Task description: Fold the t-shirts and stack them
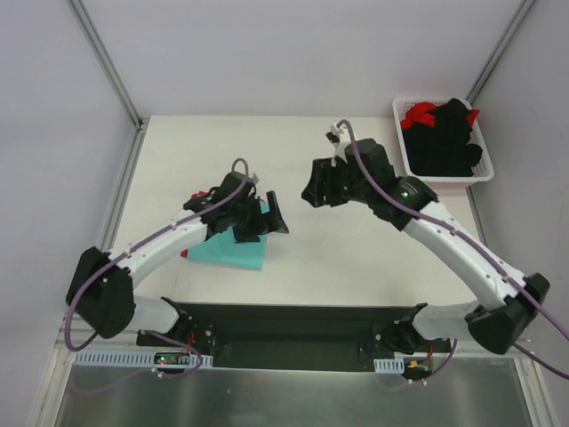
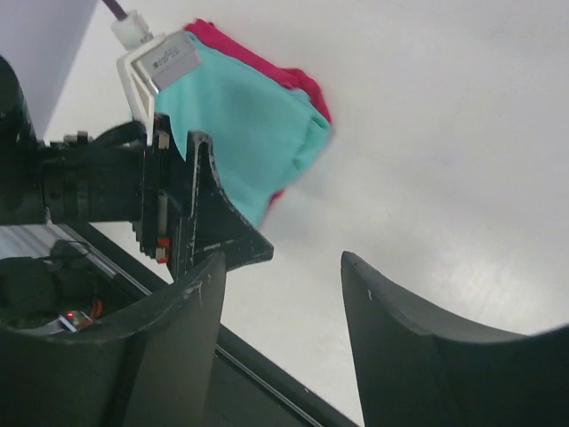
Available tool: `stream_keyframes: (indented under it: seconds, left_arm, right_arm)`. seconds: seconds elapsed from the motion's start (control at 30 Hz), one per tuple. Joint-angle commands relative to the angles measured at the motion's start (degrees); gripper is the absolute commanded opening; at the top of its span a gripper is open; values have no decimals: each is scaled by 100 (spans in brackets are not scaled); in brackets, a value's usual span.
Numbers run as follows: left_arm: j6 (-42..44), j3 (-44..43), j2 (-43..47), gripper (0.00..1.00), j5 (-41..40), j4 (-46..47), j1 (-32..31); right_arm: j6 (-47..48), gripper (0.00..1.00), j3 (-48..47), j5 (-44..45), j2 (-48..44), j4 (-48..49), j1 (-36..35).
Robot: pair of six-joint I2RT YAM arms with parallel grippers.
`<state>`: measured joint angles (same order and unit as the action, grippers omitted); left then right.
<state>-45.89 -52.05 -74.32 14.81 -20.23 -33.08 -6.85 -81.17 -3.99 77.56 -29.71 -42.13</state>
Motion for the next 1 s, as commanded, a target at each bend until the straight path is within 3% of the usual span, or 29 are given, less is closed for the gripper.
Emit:
stream_keyframes:
  seconds: [0.0,0.23,0.47,0.57,0.97]
  left_arm:
    - [63,-761,-1036,99,-556,204,-663]
    - [-332,-1526,-2077,99,-1452,81,-1157]
    - [-1027,-1843,-2481,99,-3245,-806,-1350]
    - [-1089,-1887,-2595,99,-3545,-1097,-1359]
    - [-1309,-2071,-2860,99,-3423,-1317,-1587]
  right_arm:
    - [-290,59,776,978,-986,-746,3]
    - [-536,68,1077,1892,-2445,-1746,3]
    - [-835,72,1138,2376,-3035,-2126,3]
    - [-870,73,1138,2385,-3089,-2249,3]
    - [-967,73,1340,2306,-3098,-2249,3]
